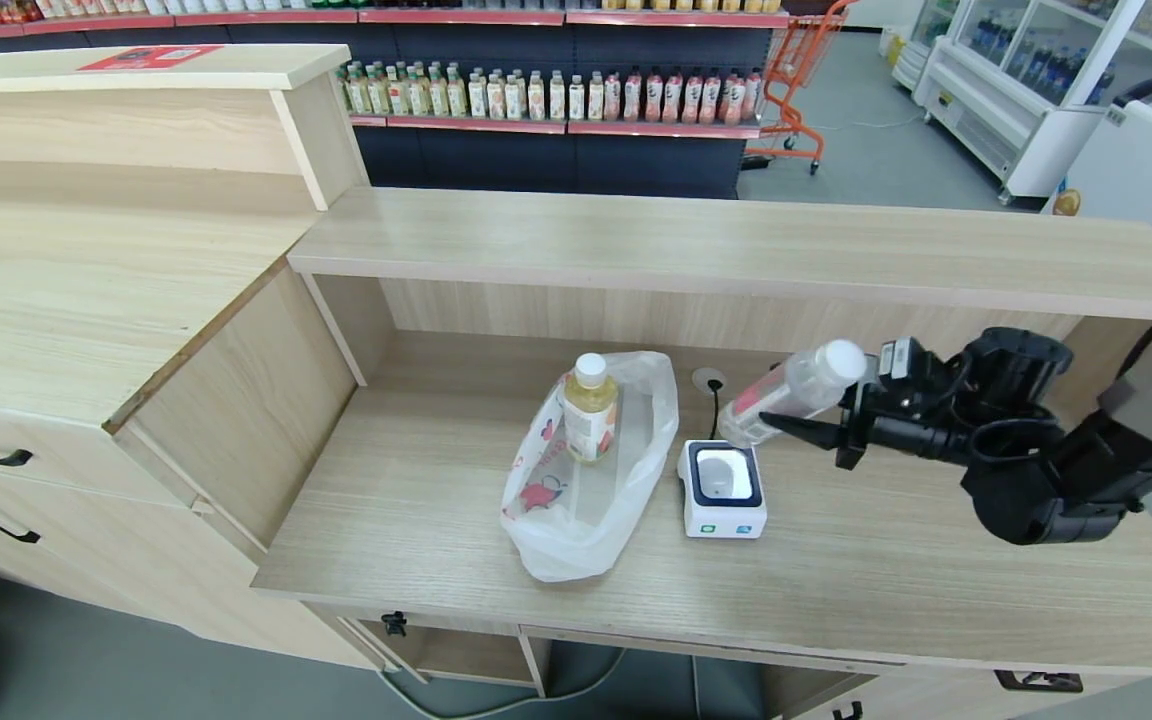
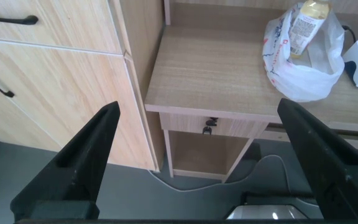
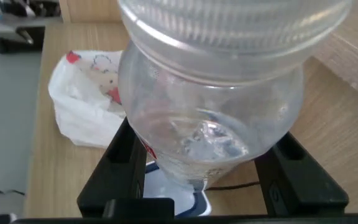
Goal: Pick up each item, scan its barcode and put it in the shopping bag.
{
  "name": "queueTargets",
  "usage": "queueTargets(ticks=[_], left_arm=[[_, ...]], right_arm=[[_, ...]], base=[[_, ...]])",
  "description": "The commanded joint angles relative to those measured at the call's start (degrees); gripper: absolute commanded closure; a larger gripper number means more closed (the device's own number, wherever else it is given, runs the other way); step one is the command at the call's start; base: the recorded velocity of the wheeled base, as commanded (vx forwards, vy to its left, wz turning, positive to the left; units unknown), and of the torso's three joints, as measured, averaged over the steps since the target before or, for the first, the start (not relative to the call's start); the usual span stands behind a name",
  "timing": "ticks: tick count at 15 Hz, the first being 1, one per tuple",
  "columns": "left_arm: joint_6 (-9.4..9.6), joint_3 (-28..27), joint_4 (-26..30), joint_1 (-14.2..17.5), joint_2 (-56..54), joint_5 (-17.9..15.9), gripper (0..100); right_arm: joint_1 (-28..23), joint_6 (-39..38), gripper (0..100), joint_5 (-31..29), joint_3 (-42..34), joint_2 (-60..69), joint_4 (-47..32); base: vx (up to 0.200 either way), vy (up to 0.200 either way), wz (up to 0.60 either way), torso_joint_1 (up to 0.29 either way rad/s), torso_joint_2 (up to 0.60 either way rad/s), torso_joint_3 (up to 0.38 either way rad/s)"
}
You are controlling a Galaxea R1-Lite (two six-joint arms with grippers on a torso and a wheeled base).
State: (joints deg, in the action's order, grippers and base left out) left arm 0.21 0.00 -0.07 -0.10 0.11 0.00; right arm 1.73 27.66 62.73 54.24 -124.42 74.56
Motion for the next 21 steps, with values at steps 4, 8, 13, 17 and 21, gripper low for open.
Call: queueTargets(ticks=[4,8,13,17,21], left_arm=[[-0.03,0.00,-0.01,0.01,0.07,0.00,0],[-0.03,0.00,-0.01,0.01,0.07,0.00,0],[0.06,0.00,-0.01,0.01,0.07,0.00,0],[-0.03,0.00,-0.01,0.01,0.07,0.00,0],[0.06,0.00,-0.01,0.01,0.07,0.00,0]], right_arm=[[2.84,-27.13,100,-15.10,-9.85,16.31,-0.47],[3.72,-31.18,100,-16.94,-15.83,19.21,-2.40],[3.81,-31.18,100,-16.94,-21.98,21.85,-3.37],[4.86,-31.18,100,-16.94,-23.21,22.20,-3.45],[7.23,-31.18,100,-17.82,-23.03,19.39,-3.45]], base=[[0.000,0.000,0.00,0.000,0.00,0.000],[0.000,0.000,0.00,0.000,0.00,0.000],[0.000,0.000,0.00,0.000,0.00,0.000],[0.000,0.150,0.00,-0.002,0.00,0.004],[0.000,0.100,0.00,0.007,0.00,0.001]])
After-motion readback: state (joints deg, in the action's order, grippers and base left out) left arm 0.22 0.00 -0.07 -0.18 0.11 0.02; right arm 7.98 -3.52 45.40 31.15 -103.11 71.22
